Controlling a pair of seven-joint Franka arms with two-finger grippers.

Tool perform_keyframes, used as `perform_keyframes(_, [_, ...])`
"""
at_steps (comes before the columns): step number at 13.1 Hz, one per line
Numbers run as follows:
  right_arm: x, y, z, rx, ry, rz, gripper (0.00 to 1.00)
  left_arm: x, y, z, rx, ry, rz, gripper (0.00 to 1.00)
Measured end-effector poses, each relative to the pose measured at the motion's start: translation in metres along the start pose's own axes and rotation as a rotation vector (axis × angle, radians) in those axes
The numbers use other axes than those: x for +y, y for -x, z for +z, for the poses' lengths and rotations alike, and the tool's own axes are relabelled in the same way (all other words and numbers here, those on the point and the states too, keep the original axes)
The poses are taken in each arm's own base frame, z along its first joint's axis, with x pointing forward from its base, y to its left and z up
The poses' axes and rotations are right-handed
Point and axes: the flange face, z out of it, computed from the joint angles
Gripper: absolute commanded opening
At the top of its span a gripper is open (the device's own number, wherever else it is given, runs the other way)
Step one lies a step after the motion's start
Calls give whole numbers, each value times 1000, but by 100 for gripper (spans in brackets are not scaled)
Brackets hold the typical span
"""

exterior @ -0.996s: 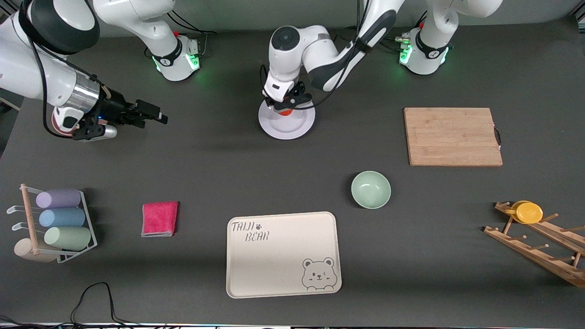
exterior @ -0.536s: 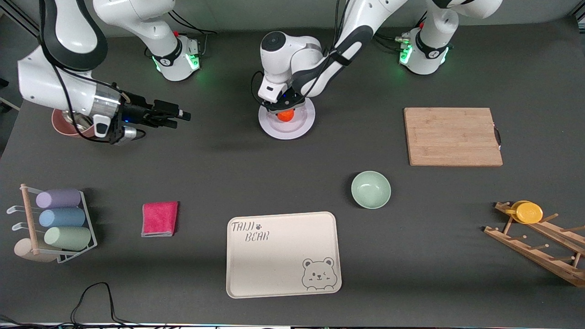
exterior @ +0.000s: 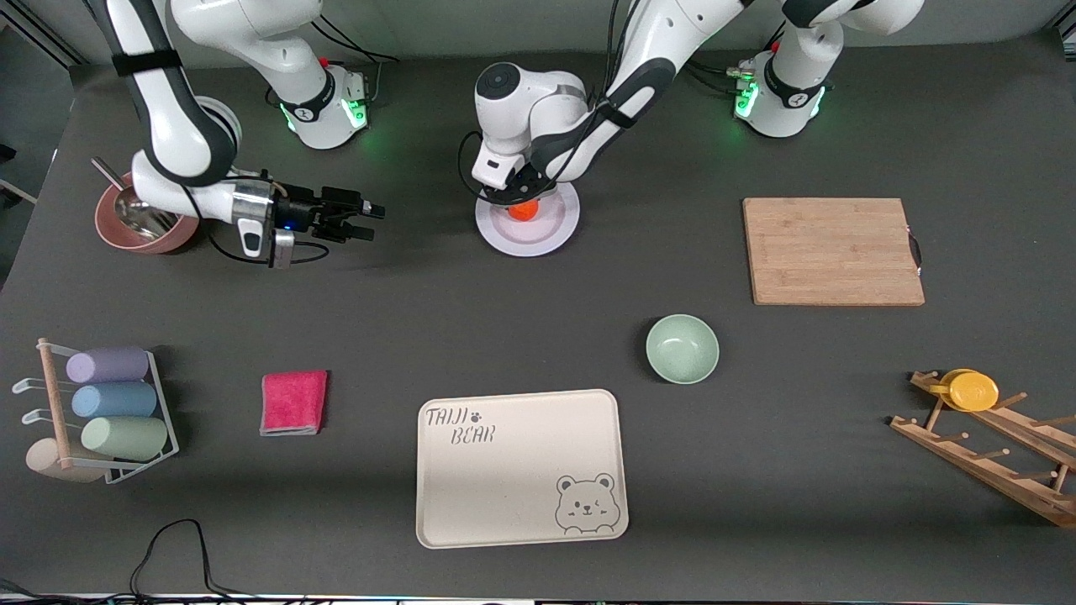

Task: Place orange and plate with both arms
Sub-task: 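Carry the orange onto the white plate while the right gripper reaches the plate, then release the orange on the plate and raise the left gripper back to rest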

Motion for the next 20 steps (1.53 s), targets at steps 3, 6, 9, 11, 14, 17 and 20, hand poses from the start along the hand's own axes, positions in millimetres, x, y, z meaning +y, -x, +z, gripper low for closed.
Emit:
perform_keyframes(3, [50, 20, 29, 11, -43, -23, 100, 4, -6, -1, 7, -25, -10, 100])
perform_keyframes(6, [80, 36, 49, 9, -78, -20, 100, 11, -19, -26, 53, -127, -38, 100])
perform_keyframes(9, [96, 52, 70, 11, -89, -10, 97, 22, -45, -93, 35, -125, -146, 100])
perform_keyframes(11, [96, 60, 87, 8, -102, -12, 73, 14, -80, -157, 29, -114, -246, 100])
perform_keyframes(14, [98, 69, 101, 2, -108, -28, 46, -17, -144, -228, 66, -63, -332, 100])
perform_keyframes(17, [102, 77, 116, 28, -118, -29, 43, -69, -248, -256, 62, -45, -316, 100])
perform_keyframes(20, [93, 90, 146, 56, -147, -20, 43, -142, -328, -281, 23, -99, -235, 100])
